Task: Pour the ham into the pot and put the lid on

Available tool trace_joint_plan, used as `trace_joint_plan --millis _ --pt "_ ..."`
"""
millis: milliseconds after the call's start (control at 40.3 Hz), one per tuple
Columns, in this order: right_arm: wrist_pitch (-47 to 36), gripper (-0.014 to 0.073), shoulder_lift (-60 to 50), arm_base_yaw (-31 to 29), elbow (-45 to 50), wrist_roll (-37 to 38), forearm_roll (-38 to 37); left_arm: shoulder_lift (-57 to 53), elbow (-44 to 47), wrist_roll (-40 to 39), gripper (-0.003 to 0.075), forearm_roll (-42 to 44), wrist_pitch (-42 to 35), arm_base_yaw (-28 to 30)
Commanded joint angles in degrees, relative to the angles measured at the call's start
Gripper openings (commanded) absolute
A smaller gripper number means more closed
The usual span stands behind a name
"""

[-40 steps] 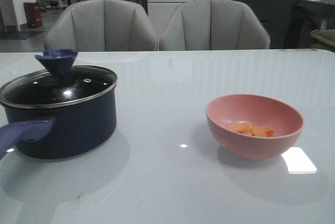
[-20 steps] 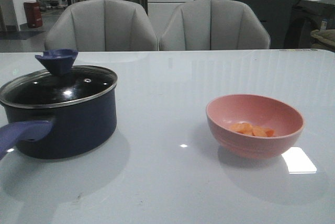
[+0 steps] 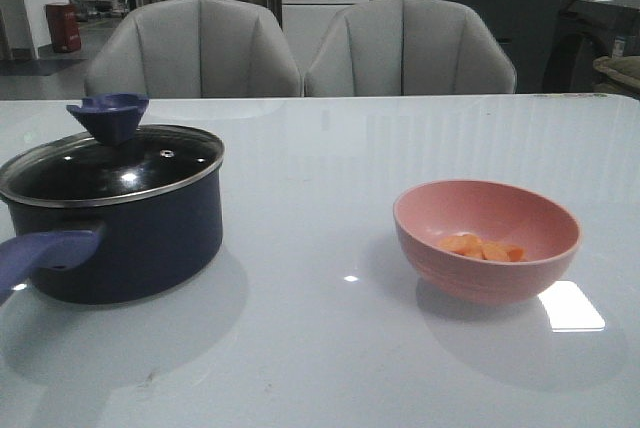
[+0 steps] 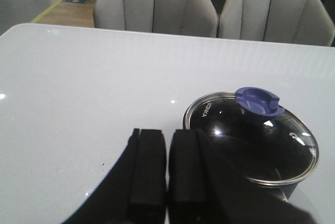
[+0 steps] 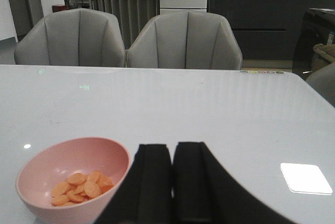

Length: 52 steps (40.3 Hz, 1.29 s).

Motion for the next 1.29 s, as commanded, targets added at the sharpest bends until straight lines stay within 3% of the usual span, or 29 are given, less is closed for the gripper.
trace_joint_plan --millis 0,75,273,397,596,845,1267 --pt "-4.72 0.015 -1.11 -0.28 0.61 -0.28 0.05 1.88 -2.84 -0.36 0.0127 -0.62 -3.62 0.15" --pt "-4.72 0.015 -1.11 -0.28 0.61 -0.28 0.05 3.11 -4.25 -0.36 0.0178 -0.62 -1.92 0.15" --pt "-4.72 0.015 -1.11 -0.28 0.61 -0.28 0.05 7.33 -8.65 -0.36 0.0514 -0.39 2.29 0.15" --pt "-4.72 0.015 -1.11 -0.28 0.61 -0.28 0.05 10.34 -10.14 -0.36 0.0664 -0.5 3.01 0.15" --pt "-4.72 0.015 -1.11 -0.28 0.61 -0.28 0.05 16.85 -16.78 0.01 0.0664 -0.5 11.2 0.15" --pt "-4.72 0.015 -1.11 -0.28 0.61 -0.28 0.05 29.01 -32.95 0.26 0.0659 -3.02 23.49 -0.06" --pt "-4.72 0.015 -1.11 -0.28 0.61 -0.28 0.05 54.43 -57.02 -0.39 0.0659 -0.41 35.96 -15.55"
